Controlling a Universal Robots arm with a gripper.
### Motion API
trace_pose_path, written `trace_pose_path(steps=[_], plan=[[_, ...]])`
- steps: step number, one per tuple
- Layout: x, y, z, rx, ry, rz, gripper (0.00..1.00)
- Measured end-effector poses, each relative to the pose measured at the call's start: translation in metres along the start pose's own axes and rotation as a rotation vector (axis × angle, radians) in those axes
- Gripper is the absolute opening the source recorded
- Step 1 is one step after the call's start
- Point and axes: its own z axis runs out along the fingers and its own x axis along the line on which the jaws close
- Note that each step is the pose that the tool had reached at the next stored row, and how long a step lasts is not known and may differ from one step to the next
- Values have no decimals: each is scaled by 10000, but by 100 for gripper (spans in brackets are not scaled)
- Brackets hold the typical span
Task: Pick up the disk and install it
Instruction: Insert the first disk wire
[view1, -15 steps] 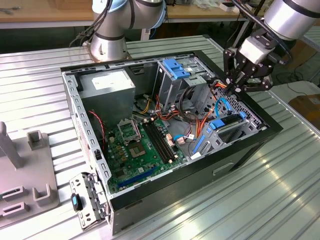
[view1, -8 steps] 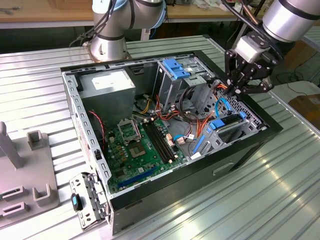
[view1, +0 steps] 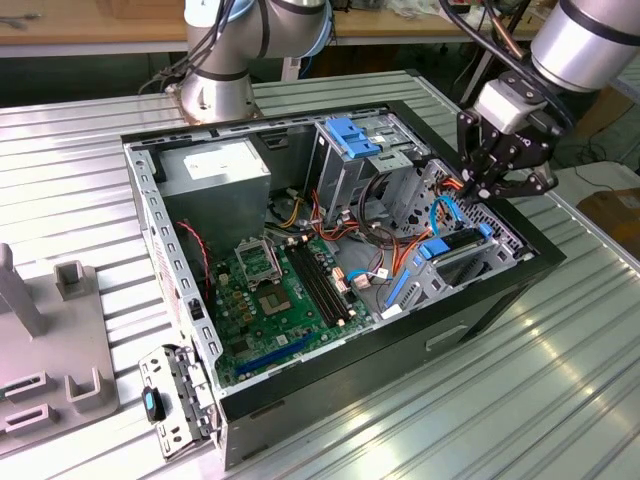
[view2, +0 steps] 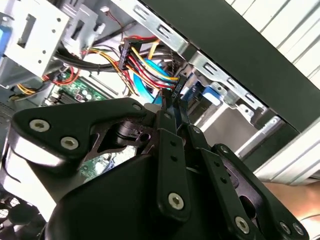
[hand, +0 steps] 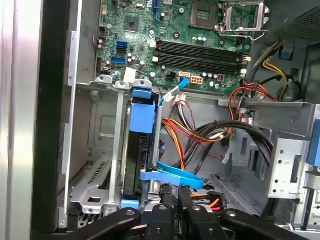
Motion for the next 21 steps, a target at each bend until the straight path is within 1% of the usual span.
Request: trace_pose_path(steps=[5,6,9,11,14,16,17,18,19,20,21], plan=[[83,10,17,-16,201,3,16],[93,15,24,-17,217,2,16],[99,46,34,-19,231,0,16],[104,57,92,2,231,-6,16],[108,62,152,21,232,-15,16],[107,77,158,22,230,-13,16],[98,129,155,27,233,-15,16],[85,196,158,43,234,-17,16],[98,84,186,44,234,-7,16],[101,78,225,44,245,-3,16],[85,90,227,43,245,-3,16]])
